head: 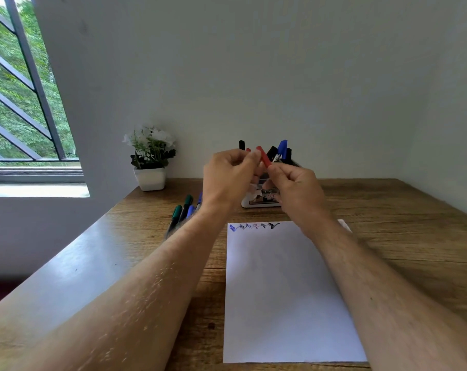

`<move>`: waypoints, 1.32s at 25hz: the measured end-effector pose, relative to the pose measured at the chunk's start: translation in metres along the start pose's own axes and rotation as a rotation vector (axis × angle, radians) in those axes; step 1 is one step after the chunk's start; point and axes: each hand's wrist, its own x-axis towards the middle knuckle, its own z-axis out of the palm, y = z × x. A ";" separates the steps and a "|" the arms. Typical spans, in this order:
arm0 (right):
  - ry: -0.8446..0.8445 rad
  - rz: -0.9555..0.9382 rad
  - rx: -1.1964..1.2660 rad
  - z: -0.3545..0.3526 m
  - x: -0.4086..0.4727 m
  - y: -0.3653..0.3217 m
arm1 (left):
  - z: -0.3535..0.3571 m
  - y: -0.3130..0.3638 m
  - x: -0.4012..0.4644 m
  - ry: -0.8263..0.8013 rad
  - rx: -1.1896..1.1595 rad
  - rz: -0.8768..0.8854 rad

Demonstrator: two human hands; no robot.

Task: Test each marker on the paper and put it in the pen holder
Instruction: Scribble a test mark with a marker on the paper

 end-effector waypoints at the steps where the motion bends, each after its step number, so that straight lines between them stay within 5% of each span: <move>1: -0.002 -0.029 -0.081 0.000 -0.001 0.000 | -0.001 0.000 0.001 0.005 -0.067 -0.041; 14: 0.080 -0.228 -0.417 -0.006 -0.005 -0.004 | -0.001 -0.004 0.007 0.029 -0.212 -0.167; 21: 0.122 -0.173 -0.516 -0.012 -0.005 -0.010 | -0.004 -0.003 0.007 0.010 -0.348 -0.222; 27: 0.162 -0.201 -0.558 -0.007 -0.005 -0.006 | -0.009 -0.001 0.011 0.065 -0.415 -0.244; 33: 0.231 -0.080 -0.325 -0.009 0.002 -0.003 | -0.015 0.004 0.012 0.105 -0.808 -0.443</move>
